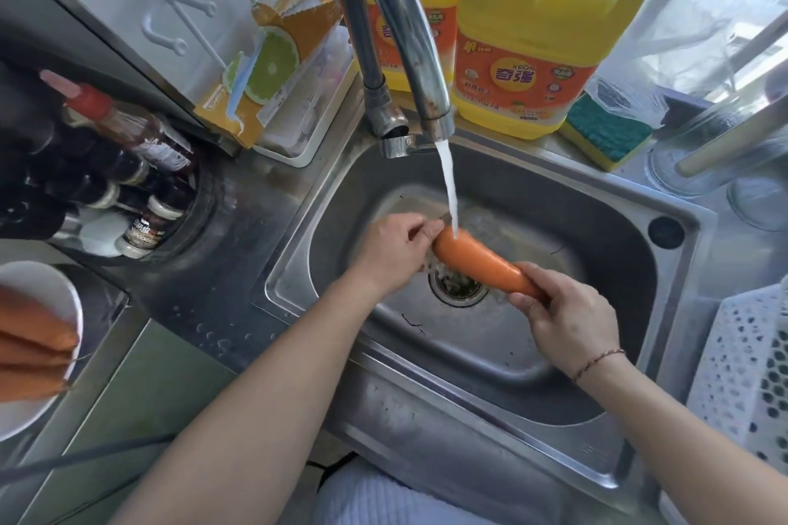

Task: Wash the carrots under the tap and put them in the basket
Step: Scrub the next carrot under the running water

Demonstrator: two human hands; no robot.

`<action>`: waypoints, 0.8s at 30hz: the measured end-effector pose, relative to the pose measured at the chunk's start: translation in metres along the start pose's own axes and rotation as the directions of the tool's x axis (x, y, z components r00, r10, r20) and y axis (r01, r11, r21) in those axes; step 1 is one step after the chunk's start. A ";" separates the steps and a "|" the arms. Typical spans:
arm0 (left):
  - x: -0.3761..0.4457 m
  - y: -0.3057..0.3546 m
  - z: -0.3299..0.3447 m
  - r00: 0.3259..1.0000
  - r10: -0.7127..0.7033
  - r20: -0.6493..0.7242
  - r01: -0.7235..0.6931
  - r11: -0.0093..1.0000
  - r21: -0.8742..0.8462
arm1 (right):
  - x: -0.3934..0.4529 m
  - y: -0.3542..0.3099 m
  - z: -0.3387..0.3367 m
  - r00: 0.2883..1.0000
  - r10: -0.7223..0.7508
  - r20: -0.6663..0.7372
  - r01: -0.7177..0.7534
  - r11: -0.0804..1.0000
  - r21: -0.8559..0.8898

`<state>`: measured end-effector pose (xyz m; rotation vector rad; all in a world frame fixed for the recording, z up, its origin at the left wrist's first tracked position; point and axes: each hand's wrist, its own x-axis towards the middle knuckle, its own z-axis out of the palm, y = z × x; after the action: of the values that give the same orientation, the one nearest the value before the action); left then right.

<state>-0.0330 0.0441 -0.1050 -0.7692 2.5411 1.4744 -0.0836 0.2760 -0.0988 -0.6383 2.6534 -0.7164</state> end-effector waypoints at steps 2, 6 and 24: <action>0.000 -0.001 -0.003 0.987 0.151 0.053 -0.159 0.967 0.199 | -0.001 0.001 -0.001 0.999 -0.031 -0.028 0.032 0.999 0.036; 0.006 0.004 0.003 0.971 0.240 0.019 -0.241 0.967 0.083 | -0.003 0.001 0.004 0.999 -0.047 -0.016 0.047 0.999 0.007; -0.011 -0.003 0.010 0.935 0.317 0.157 -0.320 0.947 -0.004 | -0.003 0.006 0.017 0.997 -0.065 -0.048 0.053 0.974 -0.221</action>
<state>-0.0233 0.0550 -0.1088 -0.2302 2.6458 1.5188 -0.0757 0.2753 -0.1158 -0.7680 2.7991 -0.4645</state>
